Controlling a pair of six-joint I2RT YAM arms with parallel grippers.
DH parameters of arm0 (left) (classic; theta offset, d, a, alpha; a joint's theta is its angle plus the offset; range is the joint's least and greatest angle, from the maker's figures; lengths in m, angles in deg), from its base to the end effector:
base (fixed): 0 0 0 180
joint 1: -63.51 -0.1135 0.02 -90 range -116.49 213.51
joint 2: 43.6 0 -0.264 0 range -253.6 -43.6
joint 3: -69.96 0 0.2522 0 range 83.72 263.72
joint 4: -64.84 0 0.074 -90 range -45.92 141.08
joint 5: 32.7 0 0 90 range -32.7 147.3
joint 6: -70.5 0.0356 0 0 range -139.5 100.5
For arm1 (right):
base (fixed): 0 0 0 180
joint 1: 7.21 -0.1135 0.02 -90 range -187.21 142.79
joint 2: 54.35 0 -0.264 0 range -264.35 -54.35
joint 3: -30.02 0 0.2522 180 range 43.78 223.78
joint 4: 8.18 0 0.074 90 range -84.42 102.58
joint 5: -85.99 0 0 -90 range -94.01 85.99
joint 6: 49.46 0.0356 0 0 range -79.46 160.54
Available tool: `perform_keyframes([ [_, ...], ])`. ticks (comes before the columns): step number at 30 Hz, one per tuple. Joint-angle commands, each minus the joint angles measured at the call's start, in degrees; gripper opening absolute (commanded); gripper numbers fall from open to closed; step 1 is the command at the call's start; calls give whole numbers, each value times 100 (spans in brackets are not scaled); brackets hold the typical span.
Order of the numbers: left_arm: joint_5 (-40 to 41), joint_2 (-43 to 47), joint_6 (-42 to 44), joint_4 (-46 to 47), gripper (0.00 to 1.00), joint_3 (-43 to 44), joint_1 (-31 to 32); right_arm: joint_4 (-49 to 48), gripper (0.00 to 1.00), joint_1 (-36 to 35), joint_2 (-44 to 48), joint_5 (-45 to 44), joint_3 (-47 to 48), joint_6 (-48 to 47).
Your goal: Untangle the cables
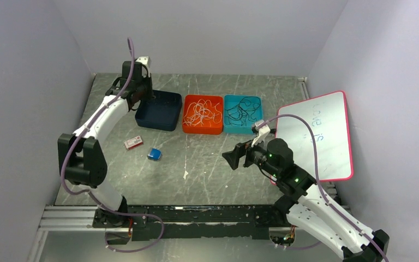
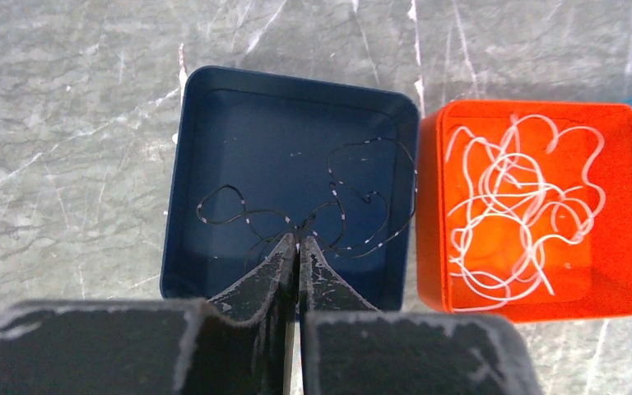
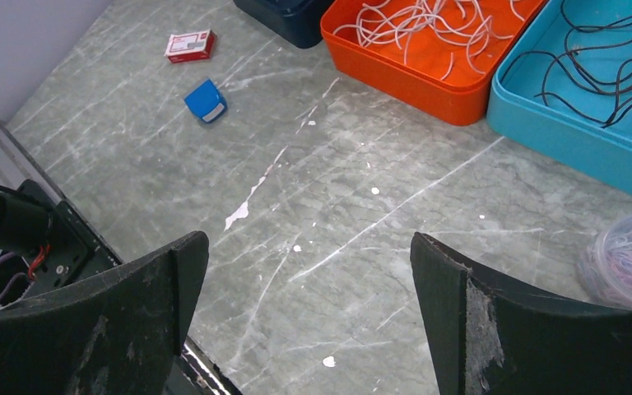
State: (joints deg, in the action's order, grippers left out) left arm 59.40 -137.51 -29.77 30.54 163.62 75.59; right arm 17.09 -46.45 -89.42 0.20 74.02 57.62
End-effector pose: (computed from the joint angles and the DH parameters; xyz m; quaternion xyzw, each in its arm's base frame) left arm 0.3723 -0.0783 0.3136 0.0055 0.8851 -0.0742 0.4595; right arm 0.1208 0.1021 0.2735 -0.1753 0.7807 0.3086 0.5143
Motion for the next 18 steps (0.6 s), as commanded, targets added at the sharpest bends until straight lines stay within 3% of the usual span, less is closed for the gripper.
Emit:
perform_keyframes([
  [1,-29,-390,130,280,7,226,-91,202,96,-36,75,-85,153,-158],
  [7,-327,-902,7,447,10,186,-100,331,97,-34,180,-148,60,-97],
  [18,-362,-923,-141,542,37,-11,-108,440,97,-31,213,-181,86,-12],
])
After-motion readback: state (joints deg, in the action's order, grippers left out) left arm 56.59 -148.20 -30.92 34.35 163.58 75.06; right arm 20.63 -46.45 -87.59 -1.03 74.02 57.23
